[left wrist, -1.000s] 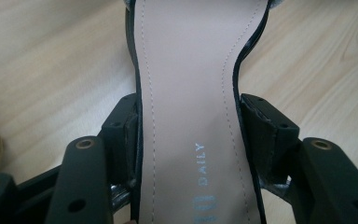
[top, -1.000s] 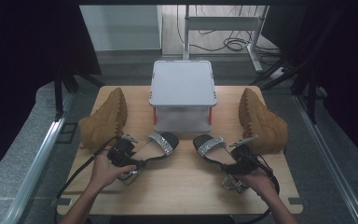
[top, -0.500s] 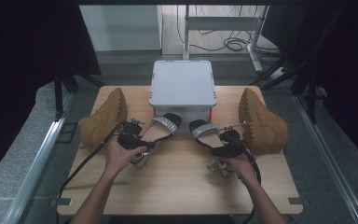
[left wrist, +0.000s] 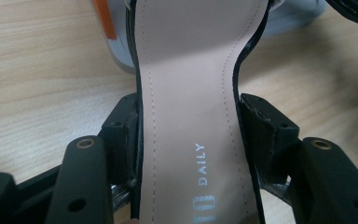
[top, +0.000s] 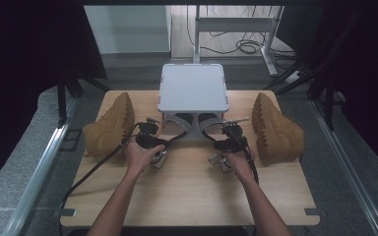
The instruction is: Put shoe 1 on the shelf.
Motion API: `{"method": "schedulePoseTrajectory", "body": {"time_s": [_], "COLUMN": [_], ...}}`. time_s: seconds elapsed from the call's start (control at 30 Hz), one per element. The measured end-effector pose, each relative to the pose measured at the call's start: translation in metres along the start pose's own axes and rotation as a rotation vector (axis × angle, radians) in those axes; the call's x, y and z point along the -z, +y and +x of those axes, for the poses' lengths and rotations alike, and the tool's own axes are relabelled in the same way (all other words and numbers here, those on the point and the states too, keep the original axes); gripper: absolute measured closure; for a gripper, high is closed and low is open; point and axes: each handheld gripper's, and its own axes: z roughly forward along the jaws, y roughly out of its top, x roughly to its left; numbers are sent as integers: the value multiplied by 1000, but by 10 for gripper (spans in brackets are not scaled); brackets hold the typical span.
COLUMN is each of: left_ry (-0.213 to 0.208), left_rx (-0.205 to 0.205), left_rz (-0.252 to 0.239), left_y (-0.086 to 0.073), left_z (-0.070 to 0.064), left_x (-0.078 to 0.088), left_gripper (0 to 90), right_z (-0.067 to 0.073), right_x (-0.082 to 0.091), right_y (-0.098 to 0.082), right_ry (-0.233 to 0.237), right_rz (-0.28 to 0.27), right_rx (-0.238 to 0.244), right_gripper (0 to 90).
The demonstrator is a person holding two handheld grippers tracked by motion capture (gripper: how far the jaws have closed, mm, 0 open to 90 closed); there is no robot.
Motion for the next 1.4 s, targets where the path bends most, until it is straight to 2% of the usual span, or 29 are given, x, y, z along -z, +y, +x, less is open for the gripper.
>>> {"method": "schedulePoseTrajectory", "body": {"time_s": [0.13, 0.27, 0.4, 0.53, 0.77, 0.9, 1.03, 1.07, 1.1, 1.13, 1.17, 1.2, 1.23, 1.27, 1.33, 1.37, 1.4], "left_ry": [4, 9, 17, 25, 26, 32, 36, 23, 17, 12, 12, 7, -3, -10, -21, -24, -33], "left_rx": [13, 44, 64, 71, 106, 107, 113, 134, 129, 129, 129, 117, 118, 111, 104, 90, 80], "left_rz": [-13, -31, -39, -34, -36, -17, -13, -3, 2, -18, -18, -37, -75, -78, -79, -75, -91], "left_y": [2, 6, 9, 11, 14, 12, 13, 13, 13, 12, 12, 12, 12, 12, 12, 11, 8], "left_z": [0, 2, 4, 5, 5, 5, 5, 5, 7, 6, 6, 6, 4, 4, 3, 3, 3], "left_x": [-5, -10, -16, -20, -29, -35, -38, -40, -41, -41, -41, -39, -34, -31, -28, -25, -18], "left_gripper": [429, 429, 429, 429, 429, 426, 419, 415, 401, 370, 353, 353, 296, 271, 218, 218, 195], "right_z": [6, 13, 18, 21, 26, 27, 28, 28, 27, 26, 25, 25, 23, 24, 24, 24, 22], "right_x": [-8, -14, -20, -23, -29, -41, -46, -50, -52, -53, -52, -52, -49, -46, -42, -38, -31], "right_y": [3, 6, 9, 14, 19, 16, 16, 15, 16, 16, 17, 17, 17, 17, 17, 17, 15], "right_ry": [-2, -13, -27, -41, -49, -55, -61, -60, -54, -43, -23, -23, -8, -37, -47, -37, -25], "right_rz": [-2, -20, -12, -16, -25, 3, 9, 21, 32, 42, 48, 48, 27, 3, -9, -22, -48], "right_rx": [-21, -46, -51, -56, -76, -93, -86, -84, -94, -103, -114, -114, -113, -101, -101, -99, -90], "right_gripper": [419, 419, 419, 419, 418, 417, 415, 411, 407, 395, 371, 371, 279, 243, 227, 218, 208]}}
